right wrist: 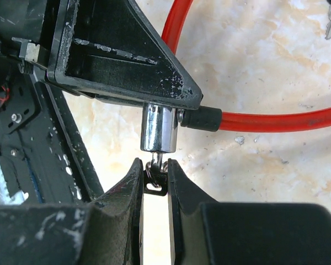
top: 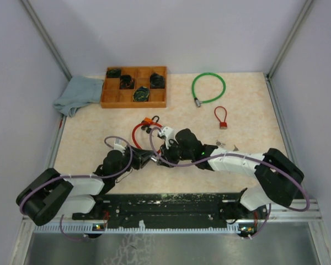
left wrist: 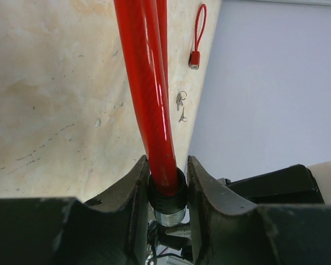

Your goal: Unlock with the key

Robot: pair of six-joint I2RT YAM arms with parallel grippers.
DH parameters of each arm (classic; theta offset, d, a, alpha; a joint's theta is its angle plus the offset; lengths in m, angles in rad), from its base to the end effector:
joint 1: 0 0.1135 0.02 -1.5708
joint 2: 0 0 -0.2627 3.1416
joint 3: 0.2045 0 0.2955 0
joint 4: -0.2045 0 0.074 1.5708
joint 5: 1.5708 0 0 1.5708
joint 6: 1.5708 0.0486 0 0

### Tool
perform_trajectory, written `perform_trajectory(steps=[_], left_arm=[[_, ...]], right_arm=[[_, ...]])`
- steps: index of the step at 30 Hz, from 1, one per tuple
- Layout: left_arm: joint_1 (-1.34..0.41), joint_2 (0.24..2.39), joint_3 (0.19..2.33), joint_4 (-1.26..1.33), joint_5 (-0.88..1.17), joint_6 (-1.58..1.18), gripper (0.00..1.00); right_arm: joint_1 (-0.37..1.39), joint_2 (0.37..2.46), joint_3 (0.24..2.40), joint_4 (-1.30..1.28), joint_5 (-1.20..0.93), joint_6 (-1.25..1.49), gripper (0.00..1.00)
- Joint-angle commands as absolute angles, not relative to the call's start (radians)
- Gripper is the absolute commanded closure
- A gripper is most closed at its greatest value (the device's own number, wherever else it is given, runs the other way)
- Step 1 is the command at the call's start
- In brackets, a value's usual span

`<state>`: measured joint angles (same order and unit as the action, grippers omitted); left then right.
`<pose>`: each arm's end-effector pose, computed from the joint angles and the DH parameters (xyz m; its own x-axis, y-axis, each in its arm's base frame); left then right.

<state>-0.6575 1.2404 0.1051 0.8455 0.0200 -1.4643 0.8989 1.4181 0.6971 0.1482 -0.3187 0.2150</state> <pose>0.1804 -0.1406 0.0899 -0.6467 -0.7567 -0.0962 -0.1583 0.2565 -0.9535 0.1985 0.2740 0.1621 -0.5231 -0.3323 -0.7848 -0.8143 0.4667 0.3452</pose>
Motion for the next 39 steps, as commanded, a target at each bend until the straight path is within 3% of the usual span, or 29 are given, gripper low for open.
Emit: perform_trajectory(steps=[1,5,14,21,31,39], left_arm=[[-0.601,1.228,0.054,0.863,-0.181,-1.416,1.0],[-0.601,1.232,0.035,0.856,-0.142,-1.405,0.98],[-0.601,1.281,0.036,0.801,-0.031,-1.429,0.66],[-0.601,1.361,0.051,0.908,0.068,-1.498,0.43],[-0.601,1.499,0.101,0.971,0.241,-1.554,0.33],[-0.613,1.618,0.107,1.152,0.302,-1.6,0.39]], right_arm=[[0.868,1.446,0.732,-0.056,-0.379,0.067,1.0],[0.854,1.5,0.769,-0.069,-0.376,0.047,1.0],[0.854,1.508,0.75,0.002,-0.422,0.062,1.0],[0.855,1.508,0.738,0.061,-0.433,0.095,1.0],[0.856,1.479,0.706,0.181,-0.418,0.181,1.0],[0.857,1.455,0.716,0.242,-0.385,0.233,1.0]])
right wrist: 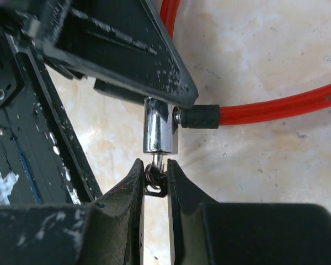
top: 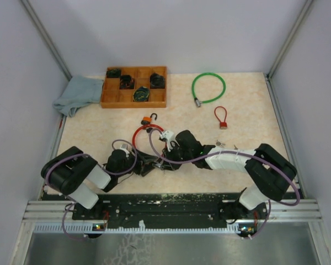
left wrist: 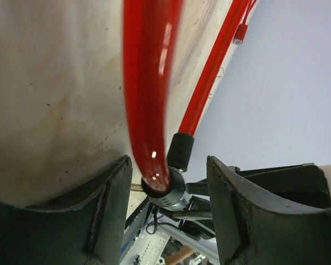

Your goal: Unlock with the key

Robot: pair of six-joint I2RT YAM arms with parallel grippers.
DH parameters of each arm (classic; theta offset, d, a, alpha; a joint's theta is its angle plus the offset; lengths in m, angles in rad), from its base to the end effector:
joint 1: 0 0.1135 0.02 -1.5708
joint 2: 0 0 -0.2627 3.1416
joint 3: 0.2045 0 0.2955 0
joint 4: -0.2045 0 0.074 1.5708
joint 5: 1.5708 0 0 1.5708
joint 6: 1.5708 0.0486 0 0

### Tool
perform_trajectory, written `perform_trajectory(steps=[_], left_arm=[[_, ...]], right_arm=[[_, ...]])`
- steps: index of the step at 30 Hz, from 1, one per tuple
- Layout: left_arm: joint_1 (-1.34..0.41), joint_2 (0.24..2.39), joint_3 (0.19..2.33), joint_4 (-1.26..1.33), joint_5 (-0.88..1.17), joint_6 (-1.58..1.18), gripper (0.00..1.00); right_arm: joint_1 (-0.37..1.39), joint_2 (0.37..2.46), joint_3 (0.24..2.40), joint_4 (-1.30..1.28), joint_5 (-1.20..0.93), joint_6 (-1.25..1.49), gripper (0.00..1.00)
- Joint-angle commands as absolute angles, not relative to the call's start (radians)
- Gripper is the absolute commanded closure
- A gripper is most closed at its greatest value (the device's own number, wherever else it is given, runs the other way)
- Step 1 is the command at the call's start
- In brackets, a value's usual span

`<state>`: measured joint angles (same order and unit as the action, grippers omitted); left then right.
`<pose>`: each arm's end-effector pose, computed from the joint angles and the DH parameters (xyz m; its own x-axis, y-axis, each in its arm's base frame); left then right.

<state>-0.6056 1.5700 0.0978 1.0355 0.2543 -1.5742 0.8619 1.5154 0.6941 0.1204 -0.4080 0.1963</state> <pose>0.1720 -0.1340 0.0430 -0.7372 -0.6668 0.1095 -0.3502 0.2385 -0.9058 0.2049 0.2685 0.1284 -0.5862 -0.4085 -0.6997 -0.7951 0.4558 0.4000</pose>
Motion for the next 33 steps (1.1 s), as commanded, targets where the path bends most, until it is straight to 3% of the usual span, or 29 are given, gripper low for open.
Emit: perform_trajectory(steps=[1,8,13,21,26,33], left_arm=[[-0.614,1.631,0.107,1.182,0.302,-1.604,0.42],[-0.614,1.698,0.109,1.36,0.282,-1.603,0.78],[-0.614,1.696,0.097,1.511,0.238,-1.534,1.0],[-0.614,1.499,0.116,1.49,0.192,-1.114,1.0],[-0.614,1.386,0.137,1.457,0.211,-0.859,1.0],[-0.614,1.324,0.124,1.553,0.228,-0.797,1.0]], right_arm=[[0.856,1.454,0.716,0.242,-0.385,0.233,1.0],[0.856,1.422,0.695,0.242,-0.371,0.248,1.0],[0.843,1.358,0.678,0.208,-0.35,0.322,0.76],[0.754,1.171,0.562,0.35,-0.437,0.474,0.56],[0.738,1.167,0.492,0.478,-0.427,0.535,0.54],[0.738,1.217,0.405,0.836,-0.506,0.595,0.54]])
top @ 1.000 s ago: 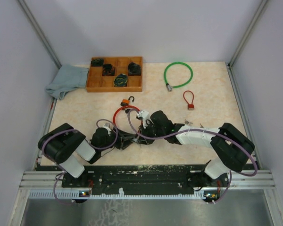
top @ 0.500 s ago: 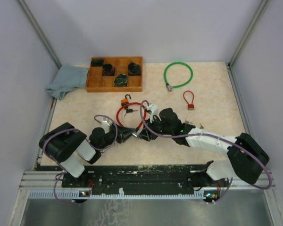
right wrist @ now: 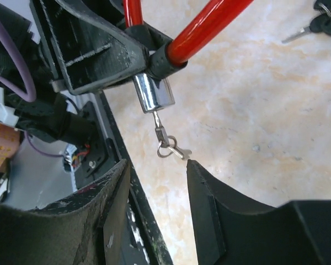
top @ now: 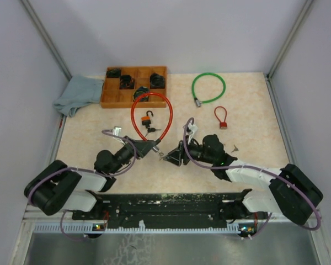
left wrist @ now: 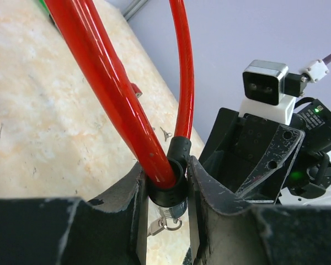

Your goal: Unlock with the key

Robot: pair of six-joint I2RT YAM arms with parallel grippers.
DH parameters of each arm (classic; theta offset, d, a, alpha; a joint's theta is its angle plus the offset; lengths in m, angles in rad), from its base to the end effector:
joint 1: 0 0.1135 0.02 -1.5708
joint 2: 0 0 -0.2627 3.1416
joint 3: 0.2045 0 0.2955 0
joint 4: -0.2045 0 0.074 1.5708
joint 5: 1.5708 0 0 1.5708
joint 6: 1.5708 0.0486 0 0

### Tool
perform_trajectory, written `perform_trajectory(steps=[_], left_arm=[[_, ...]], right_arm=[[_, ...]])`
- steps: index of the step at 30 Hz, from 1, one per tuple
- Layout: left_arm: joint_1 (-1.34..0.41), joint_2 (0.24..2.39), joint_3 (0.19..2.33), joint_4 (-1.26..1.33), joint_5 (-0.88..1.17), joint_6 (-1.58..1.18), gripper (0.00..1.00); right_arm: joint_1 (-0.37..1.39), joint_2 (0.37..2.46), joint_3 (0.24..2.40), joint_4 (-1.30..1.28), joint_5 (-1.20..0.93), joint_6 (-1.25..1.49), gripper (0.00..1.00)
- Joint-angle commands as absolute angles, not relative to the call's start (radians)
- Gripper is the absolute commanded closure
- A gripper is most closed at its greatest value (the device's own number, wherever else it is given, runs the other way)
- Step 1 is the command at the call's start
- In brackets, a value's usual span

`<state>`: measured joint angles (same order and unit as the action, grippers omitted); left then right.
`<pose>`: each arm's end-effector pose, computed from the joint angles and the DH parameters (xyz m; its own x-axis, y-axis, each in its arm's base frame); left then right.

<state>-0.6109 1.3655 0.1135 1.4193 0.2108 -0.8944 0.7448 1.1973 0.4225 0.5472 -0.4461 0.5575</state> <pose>0.1858 -0.1425 0.1350 -0.4838 -0.5921 -0.6444 0.5633 0.3528 -0.7471 0.1973 0.2104 0.1720 -0.6278 0.0704 -0.7752 -0.6934 0.4020 0.5980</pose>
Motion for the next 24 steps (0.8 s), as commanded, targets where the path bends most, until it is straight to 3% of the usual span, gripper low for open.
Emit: perform_trajectory(steps=[1,14,24], left_arm=[[-0.614,1.318,0.125,1.556,0.238,-0.794,1.0],[-0.614,1.214,0.12,1.564,0.27,-0.812,1.0],[-0.617,1.206,0.117,1.591,0.273,-0.834,1.0]], right_arm=[[0.738,1.227,0.403,0.859,-0.514,0.587,0.54],[0.738,1.363,0.396,1.123,-0.624,0.589,0.69],[0.739,1.384,0.416,1.184,-0.66,0.604,0.94]])
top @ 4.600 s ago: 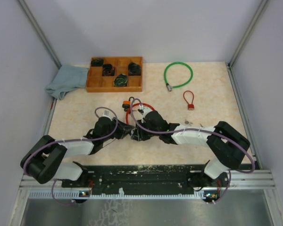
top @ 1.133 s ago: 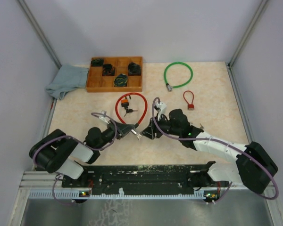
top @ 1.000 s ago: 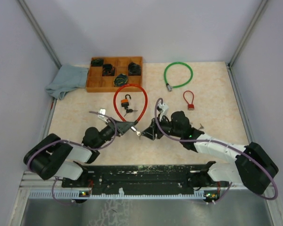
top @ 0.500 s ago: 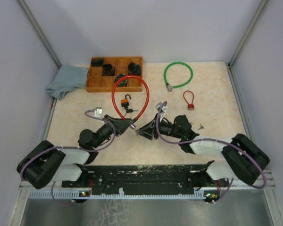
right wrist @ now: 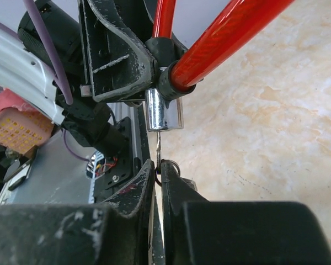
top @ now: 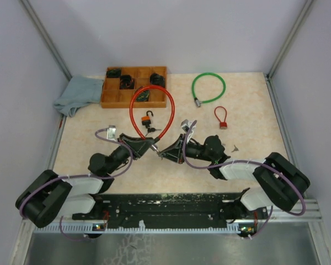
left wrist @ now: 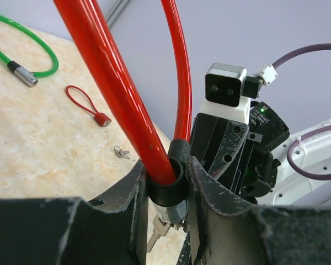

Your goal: Unlock with the key

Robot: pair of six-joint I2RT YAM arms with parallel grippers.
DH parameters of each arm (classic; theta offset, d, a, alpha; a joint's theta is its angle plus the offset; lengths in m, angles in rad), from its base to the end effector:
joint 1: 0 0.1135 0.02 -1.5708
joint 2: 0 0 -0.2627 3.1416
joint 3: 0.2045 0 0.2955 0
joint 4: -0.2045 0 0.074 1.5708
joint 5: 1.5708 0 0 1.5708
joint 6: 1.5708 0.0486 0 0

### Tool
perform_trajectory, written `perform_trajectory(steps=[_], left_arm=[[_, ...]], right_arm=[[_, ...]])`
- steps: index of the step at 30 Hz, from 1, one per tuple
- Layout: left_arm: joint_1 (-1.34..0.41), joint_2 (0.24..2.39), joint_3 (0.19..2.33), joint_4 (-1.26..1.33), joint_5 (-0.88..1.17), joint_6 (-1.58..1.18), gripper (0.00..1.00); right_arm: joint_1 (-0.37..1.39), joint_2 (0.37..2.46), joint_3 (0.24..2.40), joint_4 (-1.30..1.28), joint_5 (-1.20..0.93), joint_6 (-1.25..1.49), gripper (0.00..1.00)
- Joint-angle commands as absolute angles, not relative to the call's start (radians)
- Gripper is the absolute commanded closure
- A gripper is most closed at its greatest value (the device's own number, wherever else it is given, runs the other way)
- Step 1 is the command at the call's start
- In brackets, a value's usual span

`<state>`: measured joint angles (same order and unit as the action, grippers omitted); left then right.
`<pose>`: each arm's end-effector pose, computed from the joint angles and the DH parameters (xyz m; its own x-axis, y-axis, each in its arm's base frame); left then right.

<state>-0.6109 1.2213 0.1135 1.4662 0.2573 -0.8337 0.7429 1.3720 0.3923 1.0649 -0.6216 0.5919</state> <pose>0.1783 -0.1399 0.1707 -0.3621 -0.6206 -0.6955 0.7168 0.2916 -0.6334 0.1961 0.2186 0.1739 -0.4932 0.1629 -0.8545 -0.8460 0.1391 0.5148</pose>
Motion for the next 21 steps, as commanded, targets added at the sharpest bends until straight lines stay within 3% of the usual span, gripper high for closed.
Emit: perform_trajectory(steps=[1,21], left_arm=[[-0.617,1.209,0.116,1.599,0.273,-0.835,1.0],[-0.765,1.198,0.051,1.66,0.18,-0.624,1.0]], right_arm=[[0.738,1.388,0.419,1.189,-0.663,0.609,0.98],[0.719,1.292,0.489,1.216,-0.578,0.687,1.0]])
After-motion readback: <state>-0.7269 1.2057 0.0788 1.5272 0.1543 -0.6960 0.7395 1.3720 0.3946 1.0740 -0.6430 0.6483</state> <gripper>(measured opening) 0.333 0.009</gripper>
